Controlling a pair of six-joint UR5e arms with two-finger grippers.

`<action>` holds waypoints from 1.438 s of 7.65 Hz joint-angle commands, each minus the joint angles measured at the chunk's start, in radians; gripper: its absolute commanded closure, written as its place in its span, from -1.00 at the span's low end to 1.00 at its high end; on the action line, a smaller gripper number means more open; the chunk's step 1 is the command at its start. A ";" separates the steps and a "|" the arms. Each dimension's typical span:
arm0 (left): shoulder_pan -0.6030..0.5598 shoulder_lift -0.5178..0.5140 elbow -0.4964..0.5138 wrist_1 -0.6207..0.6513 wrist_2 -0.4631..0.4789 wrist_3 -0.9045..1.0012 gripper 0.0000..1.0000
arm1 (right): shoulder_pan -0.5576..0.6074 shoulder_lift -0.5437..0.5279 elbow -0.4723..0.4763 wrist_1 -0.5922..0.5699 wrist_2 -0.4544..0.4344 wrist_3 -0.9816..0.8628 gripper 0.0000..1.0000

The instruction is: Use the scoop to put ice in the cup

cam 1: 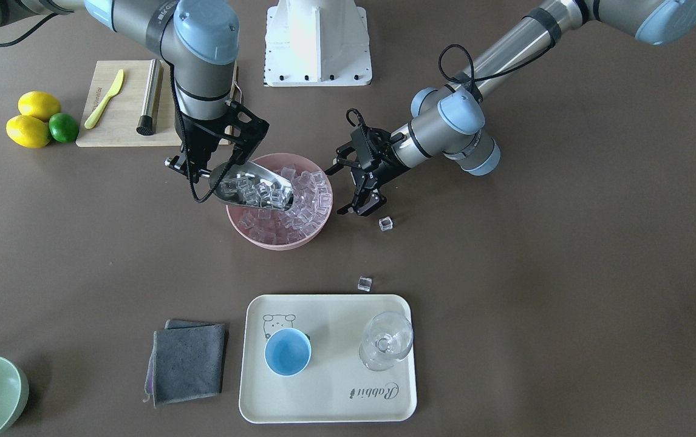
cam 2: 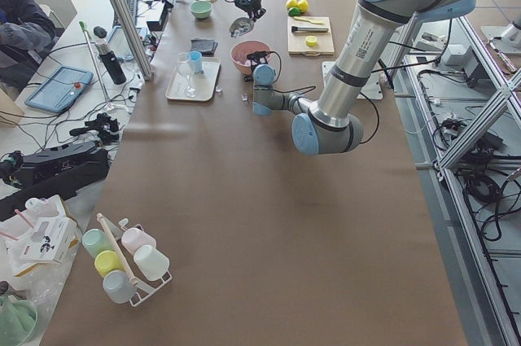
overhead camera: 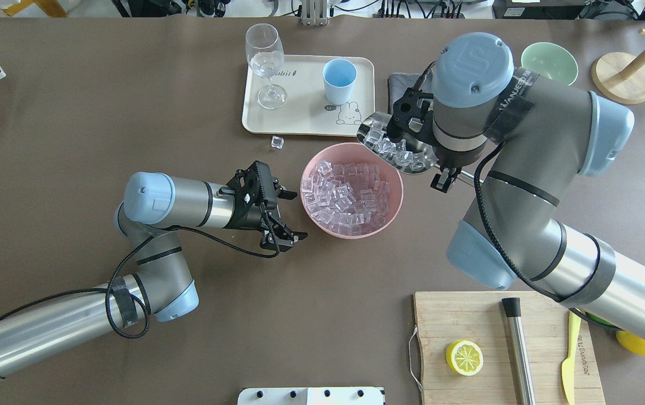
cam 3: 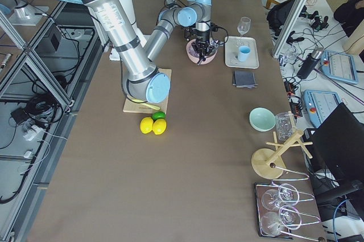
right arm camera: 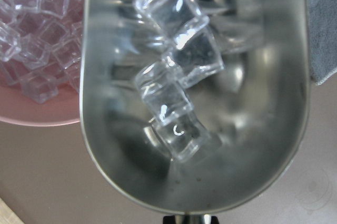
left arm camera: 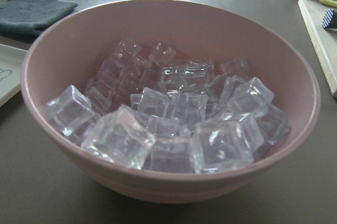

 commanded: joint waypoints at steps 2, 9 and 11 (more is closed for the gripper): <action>-0.010 0.087 -0.167 0.150 -0.002 0.000 -0.97 | 0.187 0.076 -0.178 -0.028 0.225 -0.020 1.00; -0.132 0.307 -0.551 0.786 -0.011 0.001 -0.97 | 0.231 0.561 -0.859 -0.257 0.293 -0.083 1.00; -0.172 0.310 -0.573 0.981 -0.005 0.003 -0.97 | 0.231 0.688 -1.085 -0.257 0.249 -0.170 1.00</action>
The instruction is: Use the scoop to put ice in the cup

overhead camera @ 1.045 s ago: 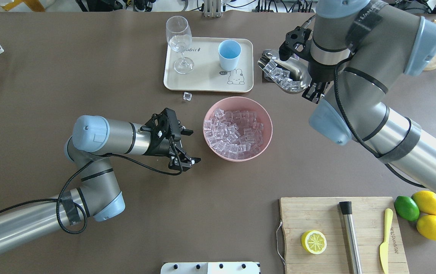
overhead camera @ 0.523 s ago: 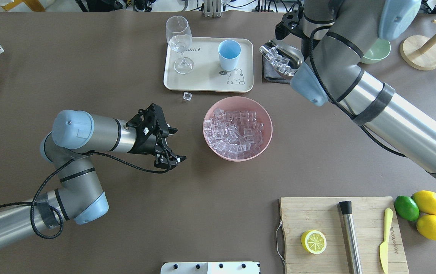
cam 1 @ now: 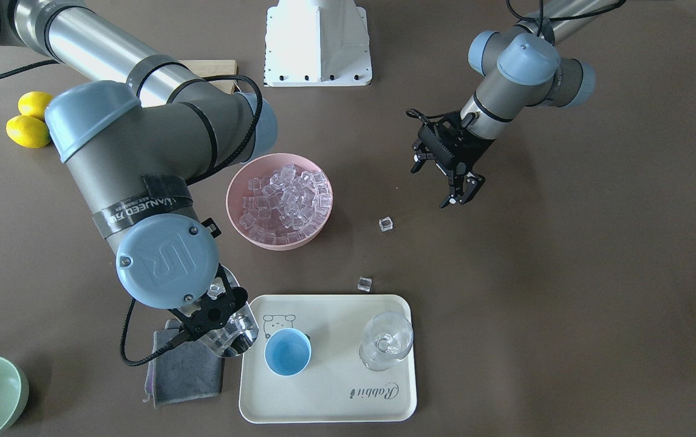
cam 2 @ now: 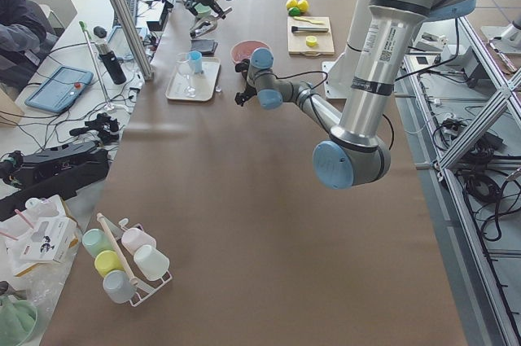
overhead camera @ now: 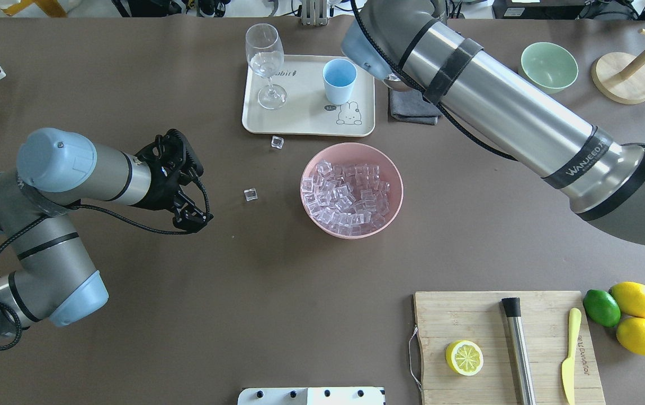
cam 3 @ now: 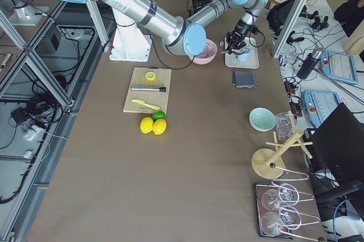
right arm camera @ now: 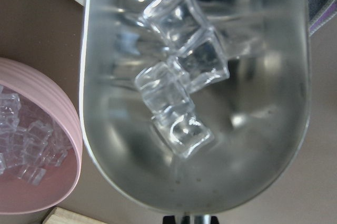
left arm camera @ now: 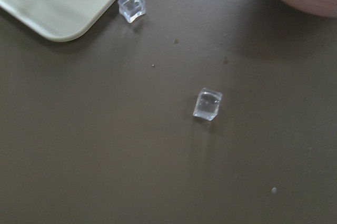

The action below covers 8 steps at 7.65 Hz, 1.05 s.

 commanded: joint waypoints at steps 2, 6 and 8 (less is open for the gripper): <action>-0.102 0.031 -0.020 0.318 0.010 0.001 -0.97 | 0.000 0.185 -0.326 -0.003 -0.033 -0.116 1.00; -0.146 0.071 -0.014 0.389 -0.004 0.000 -0.97 | -0.043 0.272 -0.468 -0.008 -0.062 -0.183 1.00; -0.255 0.134 -0.002 0.385 -0.141 0.000 -0.97 | -0.047 0.304 -0.535 -0.008 -0.085 -0.229 1.00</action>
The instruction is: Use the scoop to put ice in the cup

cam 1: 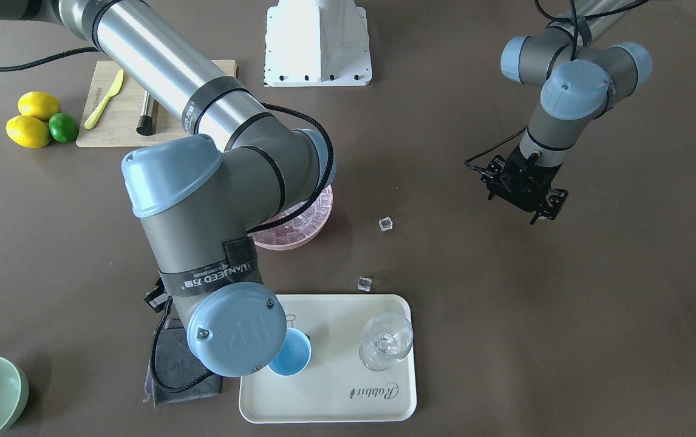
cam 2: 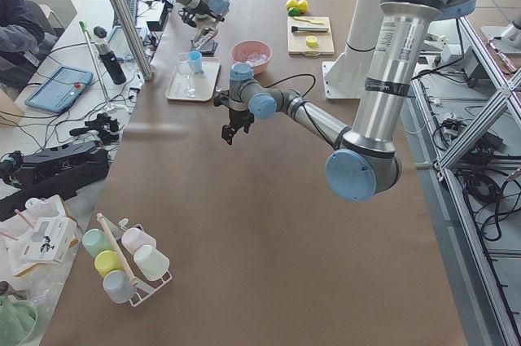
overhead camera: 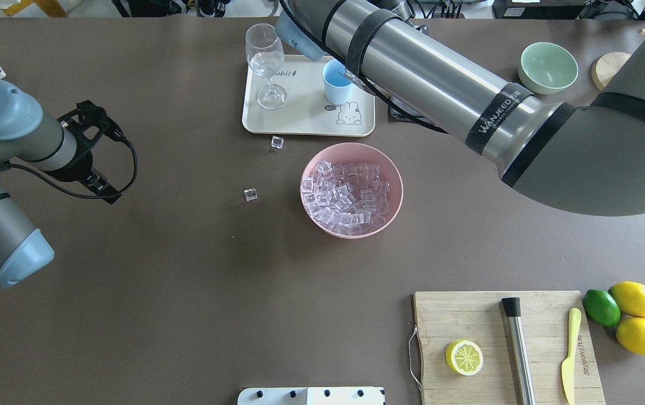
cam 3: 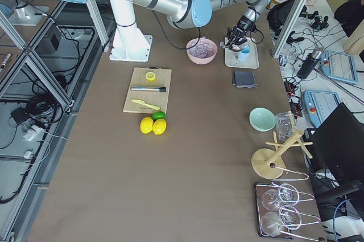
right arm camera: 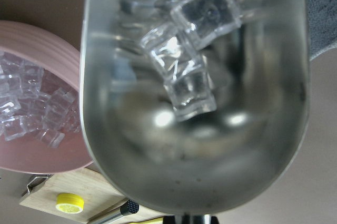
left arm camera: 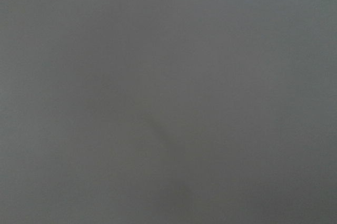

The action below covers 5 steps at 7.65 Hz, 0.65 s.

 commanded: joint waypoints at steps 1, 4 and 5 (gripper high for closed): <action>-0.163 0.079 0.031 -0.001 -0.194 0.000 -0.97 | -0.008 0.044 -0.092 -0.001 -0.026 -0.049 1.00; -0.331 0.180 0.037 0.002 -0.313 0.000 -0.97 | -0.006 0.075 -0.158 0.002 -0.031 -0.067 1.00; -0.386 0.201 0.045 0.002 -0.319 0.000 -0.97 | -0.005 0.089 -0.181 0.002 -0.031 -0.085 1.00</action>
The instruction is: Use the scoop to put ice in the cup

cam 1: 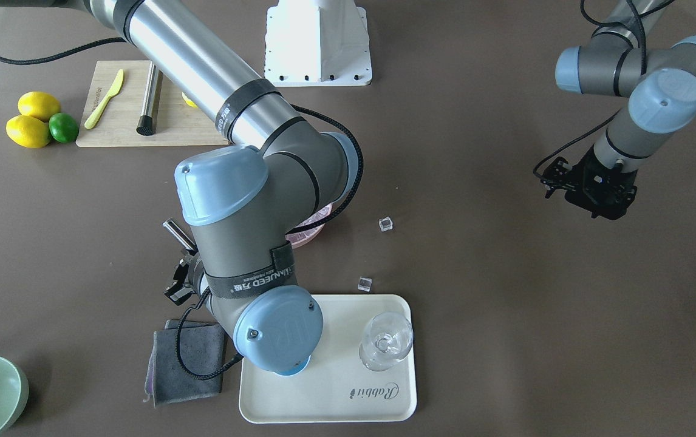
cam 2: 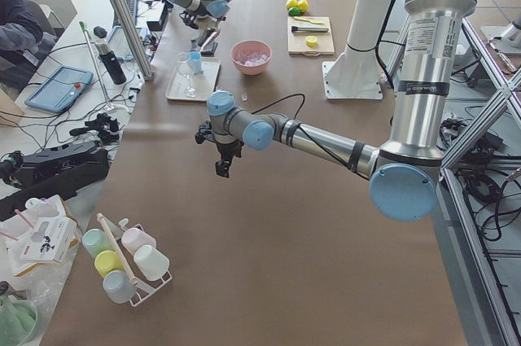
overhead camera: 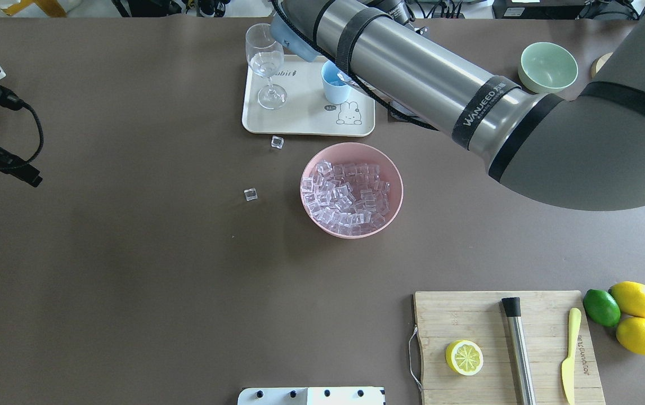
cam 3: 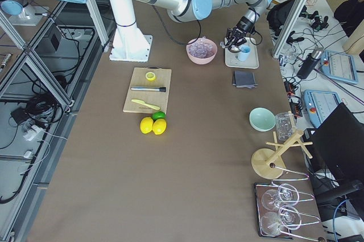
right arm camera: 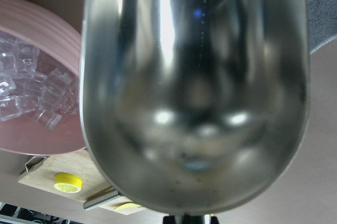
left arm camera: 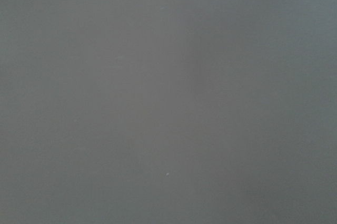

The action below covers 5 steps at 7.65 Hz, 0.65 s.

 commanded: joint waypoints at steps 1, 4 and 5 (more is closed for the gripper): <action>-0.154 0.070 0.010 0.005 -0.074 -0.002 -0.97 | 0.003 0.021 -0.037 0.001 -0.003 -0.024 1.00; -0.292 0.119 0.019 0.008 -0.125 -0.005 -0.97 | 0.011 -0.001 0.045 0.001 -0.006 -0.016 1.00; -0.297 0.120 0.023 0.012 -0.125 -0.005 -0.97 | 0.032 -0.046 0.120 -0.004 -0.004 -0.015 1.00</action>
